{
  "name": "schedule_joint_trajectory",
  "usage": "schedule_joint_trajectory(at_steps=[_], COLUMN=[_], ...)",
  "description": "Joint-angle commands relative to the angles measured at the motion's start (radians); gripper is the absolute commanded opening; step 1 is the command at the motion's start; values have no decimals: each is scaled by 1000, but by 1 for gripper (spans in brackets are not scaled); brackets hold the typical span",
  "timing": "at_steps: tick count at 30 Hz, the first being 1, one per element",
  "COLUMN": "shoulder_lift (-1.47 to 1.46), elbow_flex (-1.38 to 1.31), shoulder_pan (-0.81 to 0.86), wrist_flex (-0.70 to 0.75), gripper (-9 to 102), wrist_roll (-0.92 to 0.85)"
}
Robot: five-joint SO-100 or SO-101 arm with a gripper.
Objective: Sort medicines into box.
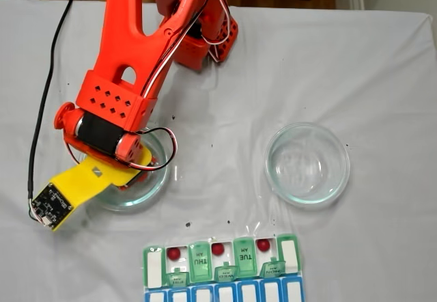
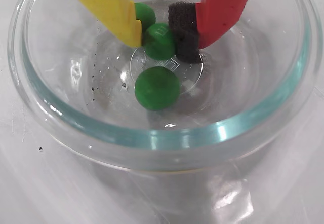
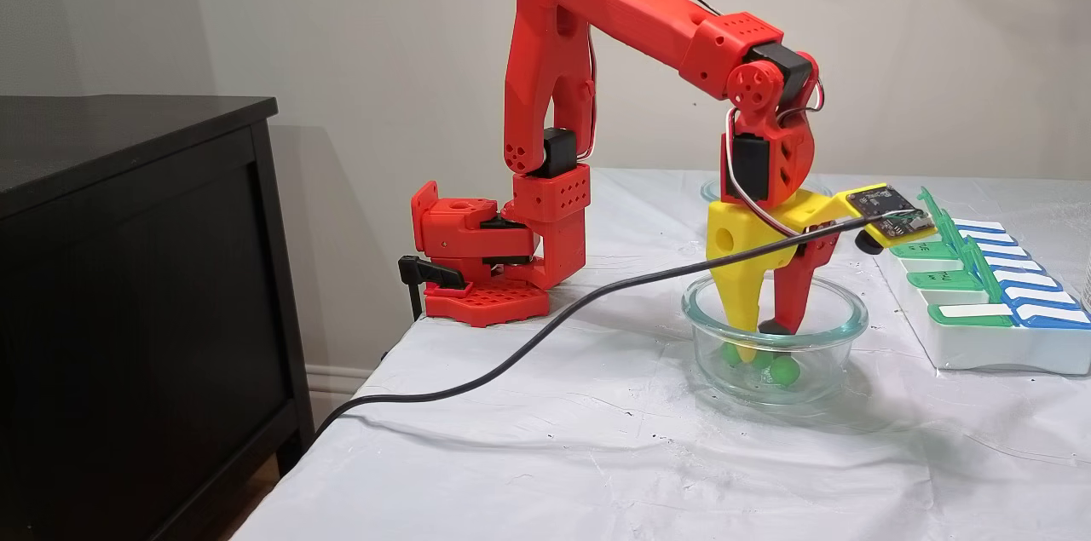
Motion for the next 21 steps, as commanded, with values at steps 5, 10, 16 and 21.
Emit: schedule_joint_trajectory(at_steps=[5, 10, 16, 21], shoulder_lift=[106, 114, 137, 149], elbow_flex=[-9, -8, -3, -2], shoulder_pan=[-15, -20, -20, -20], wrist_flex=[-14, -18, -25, -34], gripper=[6, 4, 0, 0], wrist_roll=[8, 18, 28, 54])
